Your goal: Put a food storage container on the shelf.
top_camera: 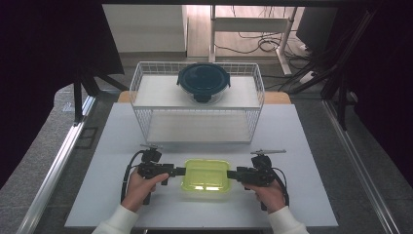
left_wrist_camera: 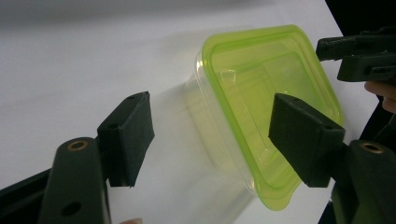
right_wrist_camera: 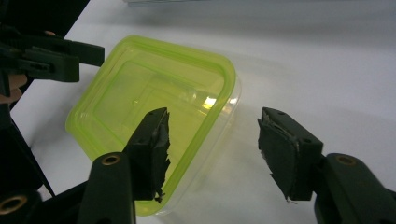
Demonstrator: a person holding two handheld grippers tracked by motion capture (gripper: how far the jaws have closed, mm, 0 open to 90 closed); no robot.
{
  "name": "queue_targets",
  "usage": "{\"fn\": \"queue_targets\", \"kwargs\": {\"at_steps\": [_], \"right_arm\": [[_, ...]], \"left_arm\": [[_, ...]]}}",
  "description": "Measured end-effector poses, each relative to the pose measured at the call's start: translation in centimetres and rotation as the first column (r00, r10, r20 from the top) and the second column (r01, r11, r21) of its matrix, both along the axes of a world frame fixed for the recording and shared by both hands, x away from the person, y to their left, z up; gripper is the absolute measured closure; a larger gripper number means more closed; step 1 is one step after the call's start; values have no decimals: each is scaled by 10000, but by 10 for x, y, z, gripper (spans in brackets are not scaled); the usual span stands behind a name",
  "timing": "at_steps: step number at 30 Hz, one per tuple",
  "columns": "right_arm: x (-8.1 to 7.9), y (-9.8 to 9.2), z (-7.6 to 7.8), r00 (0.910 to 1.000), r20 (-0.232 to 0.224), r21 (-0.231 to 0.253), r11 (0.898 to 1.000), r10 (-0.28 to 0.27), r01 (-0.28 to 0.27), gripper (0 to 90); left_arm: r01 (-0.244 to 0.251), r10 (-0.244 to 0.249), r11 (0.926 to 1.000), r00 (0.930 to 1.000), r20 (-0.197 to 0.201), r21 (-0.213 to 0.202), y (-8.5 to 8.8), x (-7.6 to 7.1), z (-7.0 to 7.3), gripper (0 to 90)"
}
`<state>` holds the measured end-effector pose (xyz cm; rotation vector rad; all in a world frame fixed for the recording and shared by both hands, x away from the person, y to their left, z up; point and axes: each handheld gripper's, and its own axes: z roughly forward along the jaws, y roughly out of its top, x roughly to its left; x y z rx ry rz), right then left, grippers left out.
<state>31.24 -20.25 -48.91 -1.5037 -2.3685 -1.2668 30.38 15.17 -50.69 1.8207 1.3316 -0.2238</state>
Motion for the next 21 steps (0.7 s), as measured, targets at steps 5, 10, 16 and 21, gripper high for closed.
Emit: {"fn": "queue_targets", "kwargs": {"at_steps": [5,10,16,21], "right_arm": [[2,2,-6,9997,-249,130,9999,51,-47,468],[3,5,-12,9972,-713,492,9986,210,-175,505],[4,5,-16,9922,-1205,912,9956,308,-198,572],[5,5,-19,9856,-1661,1044,9945,305,-131,682]], "left_arm": [[74,-87,9990,9995,-293,-443,-2,2,-6,312],[214,-255,9971,9982,-552,-730,-6,3,-12,353],[459,-566,9924,9941,-928,-1141,-11,5,-17,441],[300,-449,9913,9923,-1152,-1281,-16,4,-18,533]]}}
